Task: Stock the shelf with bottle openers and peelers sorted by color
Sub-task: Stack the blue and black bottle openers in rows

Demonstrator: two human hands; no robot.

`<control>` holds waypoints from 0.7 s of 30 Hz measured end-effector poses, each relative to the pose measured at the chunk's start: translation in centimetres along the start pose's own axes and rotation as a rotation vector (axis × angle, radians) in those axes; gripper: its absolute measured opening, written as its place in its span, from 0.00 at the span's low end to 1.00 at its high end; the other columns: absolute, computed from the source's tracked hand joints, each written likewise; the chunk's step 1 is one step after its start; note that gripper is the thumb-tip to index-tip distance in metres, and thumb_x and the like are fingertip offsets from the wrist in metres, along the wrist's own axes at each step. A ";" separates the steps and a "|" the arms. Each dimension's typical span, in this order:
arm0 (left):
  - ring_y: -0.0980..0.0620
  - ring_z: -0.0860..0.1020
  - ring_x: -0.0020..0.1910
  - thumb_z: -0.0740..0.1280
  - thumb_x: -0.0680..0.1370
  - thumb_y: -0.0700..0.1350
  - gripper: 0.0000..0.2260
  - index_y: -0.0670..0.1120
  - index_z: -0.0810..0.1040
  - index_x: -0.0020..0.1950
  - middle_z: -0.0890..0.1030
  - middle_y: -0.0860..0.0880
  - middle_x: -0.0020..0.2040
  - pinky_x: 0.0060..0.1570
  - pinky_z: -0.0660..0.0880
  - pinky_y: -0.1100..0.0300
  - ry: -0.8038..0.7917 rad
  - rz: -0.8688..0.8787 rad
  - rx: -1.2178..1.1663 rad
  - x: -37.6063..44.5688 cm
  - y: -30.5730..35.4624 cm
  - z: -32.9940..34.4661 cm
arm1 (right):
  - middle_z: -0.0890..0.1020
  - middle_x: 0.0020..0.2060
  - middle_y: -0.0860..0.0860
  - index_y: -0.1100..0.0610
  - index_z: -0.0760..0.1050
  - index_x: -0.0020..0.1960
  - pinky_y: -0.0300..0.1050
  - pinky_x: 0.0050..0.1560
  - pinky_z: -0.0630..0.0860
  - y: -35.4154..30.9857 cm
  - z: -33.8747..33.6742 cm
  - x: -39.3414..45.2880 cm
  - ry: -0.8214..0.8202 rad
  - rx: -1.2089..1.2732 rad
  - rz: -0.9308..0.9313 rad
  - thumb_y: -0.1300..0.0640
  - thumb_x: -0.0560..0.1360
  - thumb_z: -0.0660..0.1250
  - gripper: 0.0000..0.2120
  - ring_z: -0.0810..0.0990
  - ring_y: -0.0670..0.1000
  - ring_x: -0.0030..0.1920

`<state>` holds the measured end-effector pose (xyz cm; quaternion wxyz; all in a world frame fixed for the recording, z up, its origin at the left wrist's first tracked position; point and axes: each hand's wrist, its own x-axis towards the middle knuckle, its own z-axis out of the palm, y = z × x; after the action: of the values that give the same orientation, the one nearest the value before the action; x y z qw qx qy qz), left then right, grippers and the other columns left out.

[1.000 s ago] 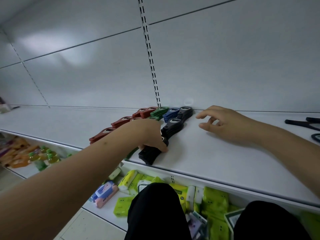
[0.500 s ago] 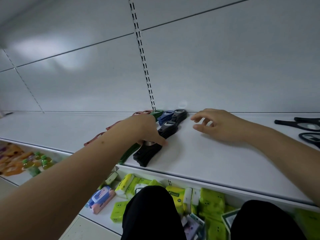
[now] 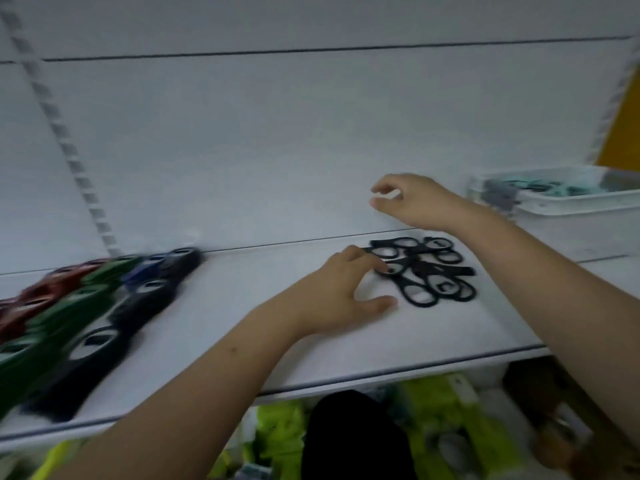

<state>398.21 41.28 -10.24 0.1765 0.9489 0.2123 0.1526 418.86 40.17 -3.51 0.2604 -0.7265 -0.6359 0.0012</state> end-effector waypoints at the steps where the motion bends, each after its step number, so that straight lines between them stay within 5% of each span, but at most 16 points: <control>1: 0.54 0.66 0.69 0.65 0.75 0.66 0.26 0.58 0.69 0.71 0.67 0.54 0.68 0.71 0.65 0.53 -0.023 0.053 -0.009 1.2 0.4 0.7 | 0.77 0.65 0.50 0.53 0.74 0.68 0.38 0.57 0.66 1.8 -0.6 -1.0 -0.033 -0.051 0.060 0.44 0.80 0.64 0.20 0.77 0.51 0.62; 5: 0.50 0.49 0.78 0.59 0.72 0.74 0.38 0.66 0.50 0.78 0.49 0.58 0.79 0.75 0.54 0.44 -0.200 0.042 0.188 5.0 0.5 2.5 | 0.68 0.74 0.49 0.49 0.63 0.77 0.40 0.68 0.63 6.6 -1.2 -5.7 -0.277 -0.100 0.155 0.35 0.77 0.61 0.32 0.68 0.49 0.72; 8: 0.50 0.44 0.80 0.56 0.64 0.81 0.50 0.64 0.41 0.79 0.45 0.56 0.81 0.77 0.47 0.43 -0.279 -0.055 0.242 7.5 -1.1 2.8 | 0.61 0.75 0.43 0.43 0.50 0.80 0.42 0.74 0.58 7.5 0.2 -8.2 -0.447 -0.034 0.155 0.27 0.71 0.60 0.44 0.60 0.46 0.74; 11: 0.50 0.47 0.80 0.53 0.59 0.83 0.51 0.65 0.46 0.79 0.51 0.53 0.81 0.77 0.47 0.45 -0.273 -0.096 0.214 9.2 -2.9 2.7 | 0.62 0.75 0.45 0.36 0.53 0.77 0.51 0.76 0.59 8.6 2.3 -8.2 -0.348 -0.067 0.101 0.19 0.64 0.58 0.46 0.60 0.50 0.75; 14: 0.49 0.60 0.75 0.54 0.64 0.80 0.41 0.68 0.58 0.75 0.64 0.58 0.74 0.72 0.54 0.49 -0.137 -0.058 0.201 10.0 -4.4 2.4 | 0.68 0.70 0.46 0.36 0.66 0.72 0.49 0.73 0.61 9.6 3.4 -7.4 -0.174 -0.053 0.115 0.24 0.69 0.61 0.35 0.64 0.51 0.71; 18: 0.51 0.65 0.66 0.63 0.72 0.72 0.28 0.66 0.69 0.70 0.69 0.57 0.65 0.65 0.59 0.52 -0.014 -0.037 0.184 10.4 -5.1 2.2 | 0.71 0.59 0.48 0.41 0.71 0.67 0.46 0.63 0.65 10.2 3.8 -6.0 -0.109 -0.119 0.138 0.31 0.73 0.64 0.27 0.66 0.51 0.62; 21: 0.50 0.67 0.62 0.63 0.69 0.74 0.31 0.64 0.71 0.70 0.72 0.53 0.60 0.64 0.65 0.53 0.017 -0.011 0.159 10.0 -5.3 2.3 | 0.76 0.49 0.48 0.43 0.73 0.56 0.45 0.52 0.69 10.8 4.3 -4.8 -0.076 -0.053 0.102 0.32 0.71 0.68 0.20 0.74 0.52 0.53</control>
<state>405.89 49.72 -12.27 0.0995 0.9575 0.2304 0.1423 426.46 36.74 -12.88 0.2163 -0.7640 -0.6073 0.0250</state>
